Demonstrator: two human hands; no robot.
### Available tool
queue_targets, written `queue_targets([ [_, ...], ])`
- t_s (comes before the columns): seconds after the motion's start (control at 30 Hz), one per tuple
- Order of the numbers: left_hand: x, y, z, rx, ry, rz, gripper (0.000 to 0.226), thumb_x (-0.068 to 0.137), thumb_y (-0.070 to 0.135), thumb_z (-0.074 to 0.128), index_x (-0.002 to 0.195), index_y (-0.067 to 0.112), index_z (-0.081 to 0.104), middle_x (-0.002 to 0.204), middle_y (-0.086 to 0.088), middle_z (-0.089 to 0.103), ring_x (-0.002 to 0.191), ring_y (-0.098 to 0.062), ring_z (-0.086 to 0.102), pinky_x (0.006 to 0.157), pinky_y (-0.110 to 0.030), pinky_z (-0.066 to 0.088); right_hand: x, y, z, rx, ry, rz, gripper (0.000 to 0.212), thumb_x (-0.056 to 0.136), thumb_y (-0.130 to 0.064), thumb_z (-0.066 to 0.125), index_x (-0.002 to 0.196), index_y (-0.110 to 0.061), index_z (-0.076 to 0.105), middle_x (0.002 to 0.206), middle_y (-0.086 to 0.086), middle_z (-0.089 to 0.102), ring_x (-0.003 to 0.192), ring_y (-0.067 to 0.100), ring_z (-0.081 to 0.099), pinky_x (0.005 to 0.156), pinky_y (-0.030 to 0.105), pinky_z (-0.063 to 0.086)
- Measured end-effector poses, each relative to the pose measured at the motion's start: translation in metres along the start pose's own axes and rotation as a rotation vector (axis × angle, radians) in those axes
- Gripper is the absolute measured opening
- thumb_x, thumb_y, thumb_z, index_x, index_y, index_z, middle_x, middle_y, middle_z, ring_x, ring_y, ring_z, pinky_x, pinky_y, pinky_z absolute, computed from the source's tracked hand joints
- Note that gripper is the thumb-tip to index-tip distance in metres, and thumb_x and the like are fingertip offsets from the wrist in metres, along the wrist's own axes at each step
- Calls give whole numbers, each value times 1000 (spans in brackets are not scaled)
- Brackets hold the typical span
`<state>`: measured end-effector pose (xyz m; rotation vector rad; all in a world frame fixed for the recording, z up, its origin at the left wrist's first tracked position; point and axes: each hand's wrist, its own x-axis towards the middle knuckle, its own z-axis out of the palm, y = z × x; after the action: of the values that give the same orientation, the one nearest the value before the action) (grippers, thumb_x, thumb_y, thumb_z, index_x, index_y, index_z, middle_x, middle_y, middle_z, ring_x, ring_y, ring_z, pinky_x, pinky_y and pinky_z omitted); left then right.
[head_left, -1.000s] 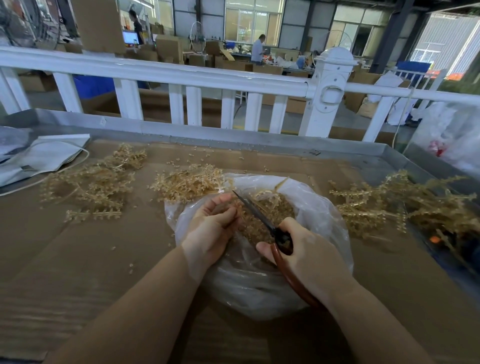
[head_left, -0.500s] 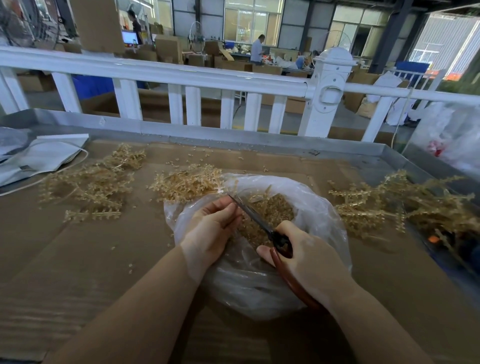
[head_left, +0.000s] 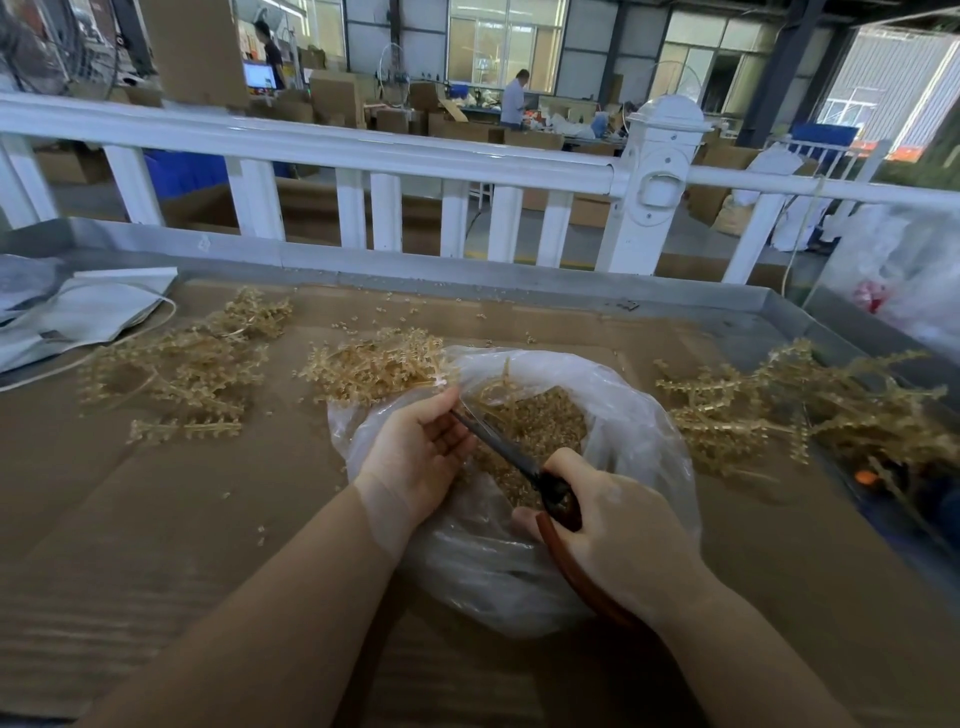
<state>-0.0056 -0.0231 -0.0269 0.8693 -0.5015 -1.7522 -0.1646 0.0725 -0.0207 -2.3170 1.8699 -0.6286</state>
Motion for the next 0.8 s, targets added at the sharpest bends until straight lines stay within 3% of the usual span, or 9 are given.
queue_targets([
  [0.33, 3, -1, -1, -74, 39, 16, 19, 94, 9, 49, 82, 7, 63, 70, -6, 61, 69, -19, 58, 70, -29, 50, -1, 3, 1, -12, 29, 8, 27, 84, -61, 54, 94, -39, 42, 76, -21, 50, 71, -2, 48, 59, 5, 33],
  [0.53, -1, -3, 2, 7, -14, 40, 7, 87, 9, 58, 82, 7, 62, 73, -4, 61, 71, -16, 57, 72, -26, 48, -2, 5, 2, -69, 35, 1, 29, 84, -62, 52, 96, -37, 45, 77, -17, 55, 70, 1, 52, 57, 9, 33],
  [0.73, 2, -3, -1, -93, 57, 36, 16, 95, 7, 49, 81, 6, 56, 59, -4, 56, 57, -15, 54, 61, -26, 52, -4, 9, -4, -50, 46, 37, 27, 83, -58, 58, 95, -38, 46, 76, -20, 53, 70, -2, 48, 58, 5, 33],
  [0.8, 0, -4, -1, -82, 27, 38, 13, 95, 4, 45, 87, 6, 56, 65, -5, 58, 61, -16, 56, 60, -25, 52, -4, 9, -5, -55, 36, 43, 27, 83, -58, 58, 96, -37, 47, 76, -19, 53, 70, -1, 48, 58, 6, 34],
])
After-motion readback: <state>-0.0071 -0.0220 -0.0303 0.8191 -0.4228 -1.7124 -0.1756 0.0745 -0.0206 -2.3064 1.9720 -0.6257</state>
